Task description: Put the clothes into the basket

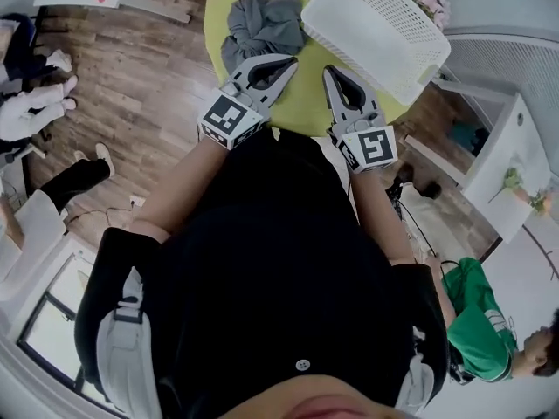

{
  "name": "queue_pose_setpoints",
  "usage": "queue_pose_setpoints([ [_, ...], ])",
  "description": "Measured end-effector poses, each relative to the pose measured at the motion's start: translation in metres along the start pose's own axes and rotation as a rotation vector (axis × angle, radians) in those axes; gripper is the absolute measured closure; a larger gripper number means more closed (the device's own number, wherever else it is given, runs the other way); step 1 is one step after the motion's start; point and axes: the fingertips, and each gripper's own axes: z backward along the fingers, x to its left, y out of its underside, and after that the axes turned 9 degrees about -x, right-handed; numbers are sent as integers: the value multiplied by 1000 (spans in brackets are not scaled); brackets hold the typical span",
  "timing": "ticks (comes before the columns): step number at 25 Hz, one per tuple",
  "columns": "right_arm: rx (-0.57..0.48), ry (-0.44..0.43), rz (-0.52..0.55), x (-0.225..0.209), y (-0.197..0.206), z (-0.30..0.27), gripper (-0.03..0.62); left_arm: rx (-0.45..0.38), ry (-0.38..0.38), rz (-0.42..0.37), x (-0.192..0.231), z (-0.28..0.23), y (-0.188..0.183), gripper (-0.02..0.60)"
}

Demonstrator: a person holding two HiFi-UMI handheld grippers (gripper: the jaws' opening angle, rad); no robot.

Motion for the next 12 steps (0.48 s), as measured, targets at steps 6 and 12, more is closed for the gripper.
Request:
queue_pose_setpoints([
  [6, 36, -78, -12, 16, 18, -23, 568, 100, -119, 25, 36, 15, 36, 572],
  [12, 68, -91, -29, 29, 40, -49, 568, 231, -209, 60, 78, 36, 89, 563],
])
